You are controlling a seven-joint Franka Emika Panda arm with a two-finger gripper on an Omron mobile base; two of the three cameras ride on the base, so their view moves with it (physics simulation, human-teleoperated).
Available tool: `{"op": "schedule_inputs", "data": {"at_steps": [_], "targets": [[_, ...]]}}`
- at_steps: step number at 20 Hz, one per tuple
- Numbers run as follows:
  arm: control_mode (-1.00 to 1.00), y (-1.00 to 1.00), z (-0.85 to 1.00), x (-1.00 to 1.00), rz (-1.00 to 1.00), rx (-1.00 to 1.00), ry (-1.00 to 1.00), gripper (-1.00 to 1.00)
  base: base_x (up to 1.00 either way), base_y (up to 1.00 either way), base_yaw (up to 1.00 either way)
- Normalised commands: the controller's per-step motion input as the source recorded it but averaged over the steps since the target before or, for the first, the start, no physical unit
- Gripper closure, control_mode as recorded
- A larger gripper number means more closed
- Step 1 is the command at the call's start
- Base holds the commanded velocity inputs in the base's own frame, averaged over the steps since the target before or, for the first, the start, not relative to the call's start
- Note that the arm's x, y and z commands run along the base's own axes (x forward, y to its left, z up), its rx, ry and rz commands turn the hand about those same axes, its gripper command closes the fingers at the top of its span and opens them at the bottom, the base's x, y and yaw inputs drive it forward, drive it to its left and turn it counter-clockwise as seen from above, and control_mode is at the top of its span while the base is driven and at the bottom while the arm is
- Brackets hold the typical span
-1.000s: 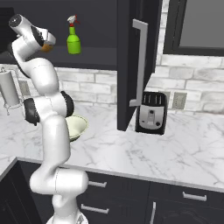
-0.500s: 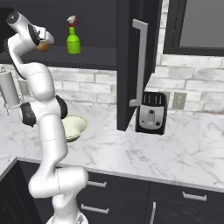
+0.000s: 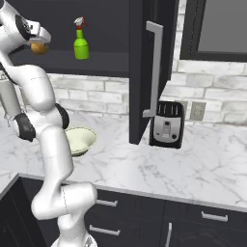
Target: Pick the potato from the cabinet and place it in the bowl. Then pick the bowl and place it in the sink. Then turn on the sink facuet.
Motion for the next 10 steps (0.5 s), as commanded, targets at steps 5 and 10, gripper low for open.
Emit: {"op": "schedule_inputs", "data": {"at_steps": [5, 10], "targets": [[-1.0, -0.3, -0.3, -1.0, 0.0, -0.02, 0.0, 1.0, 0.0, 0.0, 0.0], [-1.0, -0.33, -0.56, -1.0, 0.0, 0.0, 0.01, 1.0, 0.0, 0.0, 0.0]]}}
